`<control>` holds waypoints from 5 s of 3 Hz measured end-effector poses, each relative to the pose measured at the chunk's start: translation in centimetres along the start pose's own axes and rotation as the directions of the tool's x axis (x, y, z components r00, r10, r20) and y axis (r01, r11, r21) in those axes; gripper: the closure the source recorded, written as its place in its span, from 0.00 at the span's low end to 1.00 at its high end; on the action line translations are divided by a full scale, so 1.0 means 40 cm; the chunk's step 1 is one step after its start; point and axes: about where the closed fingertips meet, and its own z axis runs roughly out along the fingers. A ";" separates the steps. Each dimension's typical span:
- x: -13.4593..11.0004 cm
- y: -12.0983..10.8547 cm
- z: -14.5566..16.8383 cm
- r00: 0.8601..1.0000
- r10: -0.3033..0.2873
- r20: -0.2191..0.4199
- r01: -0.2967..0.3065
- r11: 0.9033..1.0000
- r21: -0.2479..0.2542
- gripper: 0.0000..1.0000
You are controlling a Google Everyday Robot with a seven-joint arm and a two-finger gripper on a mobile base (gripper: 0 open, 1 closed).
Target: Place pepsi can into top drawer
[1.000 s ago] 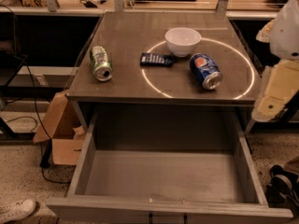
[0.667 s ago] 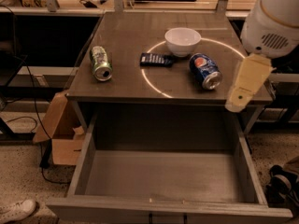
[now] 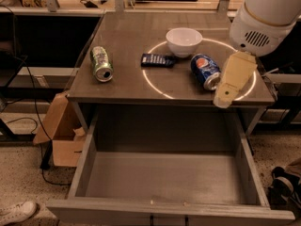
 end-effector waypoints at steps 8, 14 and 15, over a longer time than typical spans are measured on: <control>-0.068 -0.242 0.228 0.954 0.295 -0.056 -0.300 0.943 -0.146 0.00; -0.174 -0.226 0.351 0.950 0.304 -0.070 -0.312 0.925 -0.217 0.42; -0.174 -0.226 0.351 0.950 0.304 -0.070 -0.312 0.925 -0.217 0.65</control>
Offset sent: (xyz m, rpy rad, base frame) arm 0.0619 -0.0076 -0.0671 -0.0036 0.0928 -0.1414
